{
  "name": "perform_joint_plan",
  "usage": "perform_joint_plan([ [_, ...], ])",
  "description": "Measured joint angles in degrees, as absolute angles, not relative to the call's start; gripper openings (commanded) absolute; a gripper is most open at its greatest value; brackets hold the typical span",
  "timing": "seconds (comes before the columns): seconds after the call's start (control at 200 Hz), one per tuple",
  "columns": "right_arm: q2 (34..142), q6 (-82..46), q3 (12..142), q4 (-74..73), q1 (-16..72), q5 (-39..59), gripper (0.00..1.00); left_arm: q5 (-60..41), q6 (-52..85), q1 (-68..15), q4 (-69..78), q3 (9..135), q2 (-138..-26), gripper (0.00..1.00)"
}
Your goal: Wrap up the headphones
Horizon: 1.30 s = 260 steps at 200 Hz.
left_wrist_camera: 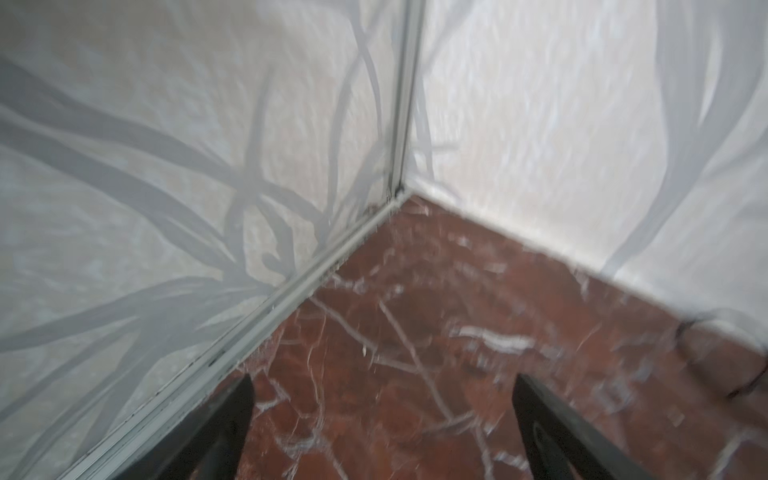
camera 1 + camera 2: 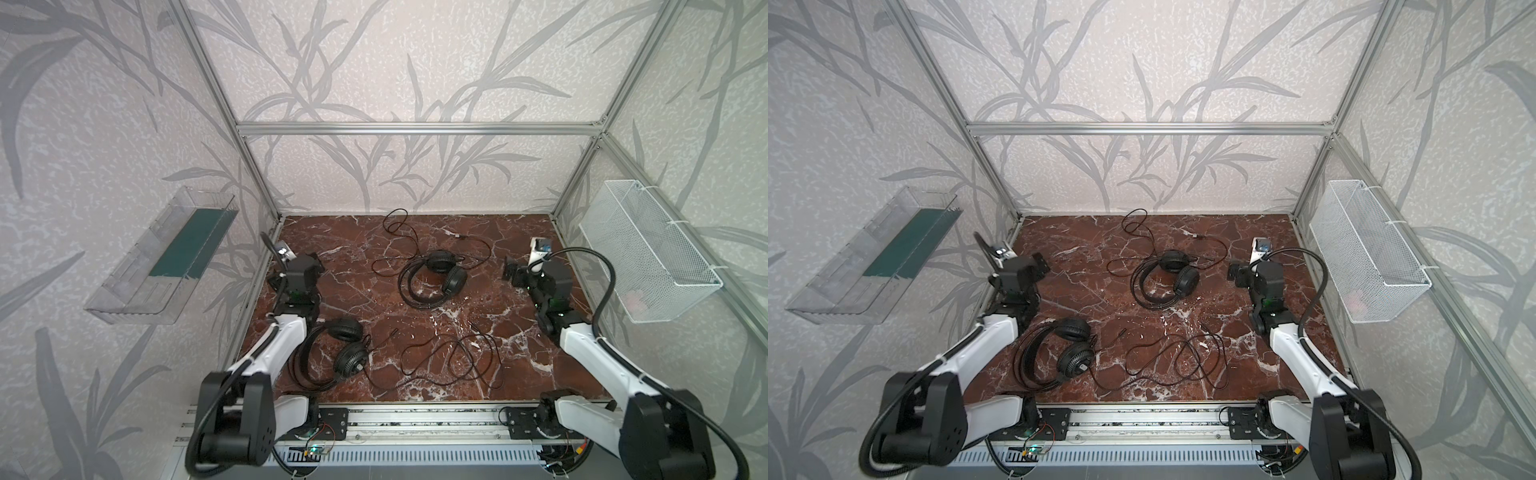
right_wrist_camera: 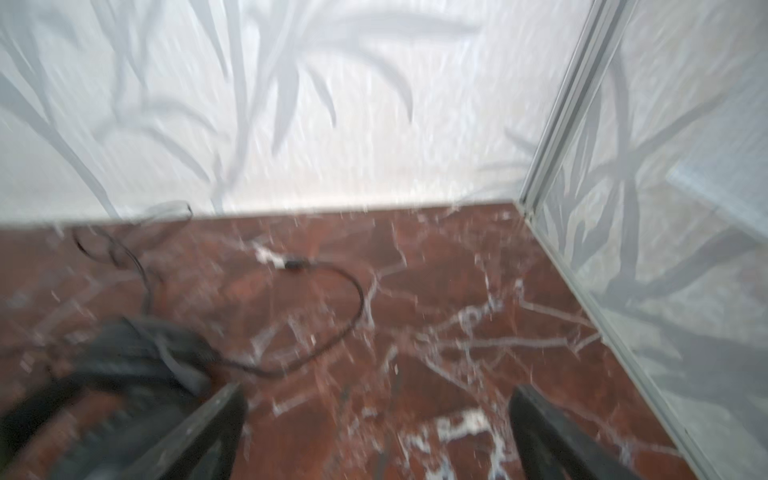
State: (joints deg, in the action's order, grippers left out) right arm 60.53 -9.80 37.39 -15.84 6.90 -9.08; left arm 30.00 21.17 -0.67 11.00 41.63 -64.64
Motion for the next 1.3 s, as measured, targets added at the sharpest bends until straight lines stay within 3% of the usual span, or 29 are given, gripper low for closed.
perform_joint_plan([
  [0.08, 55.0, -23.9, 42.2, -8.3, 6.9, -11.3, 0.99, 28.2, 27.6, 0.4, -2.4, 50.1, -56.4, 0.99],
  [0.215, 48.8, -36.4, 35.2, -8.1, 5.1, -6.3, 0.99, 24.8, 40.8, 0.6, -28.2, 58.2, -46.9, 0.99],
  [0.38, 54.4, -39.6, 35.2, 0.9, 6.5, 2.1, 0.99, 17.6, 49.1, 1.3, -54.9, 60.9, -47.2, 0.99],
  [0.525, 58.1, -36.5, 40.2, 7.2, 15.1, 4.5, 0.99, 14.2, 52.1, 1.3, -70.5, 60.9, -48.2, 0.98],
  [0.715, 58.6, -31.5, 41.3, 10.2, 27.4, 3.6, 0.99, 11.0, 51.6, 1.3, -75.5, 55.4, -48.1, 0.93],
  [0.765, 58.5, -30.8, 41.0, 10.7, 28.8, 3.4, 0.99, 9.5, 51.4, 1.3, -75.5, 52.8, -48.0, 0.88],
  [1.05, 58.3, -29.8, 36.3, 11.0, 33.4, 3.3, 0.99, -3.6, 52.1, 0.4, -70.9, 41.3, -47.9, 0.88],
  [1.299, 58.2, -29.3, 34.2, 10.8, 37.2, 3.5, 0.99, -1.1, 58.9, -10.0, -70.8, 40.6, -47.2, 0.90],
])
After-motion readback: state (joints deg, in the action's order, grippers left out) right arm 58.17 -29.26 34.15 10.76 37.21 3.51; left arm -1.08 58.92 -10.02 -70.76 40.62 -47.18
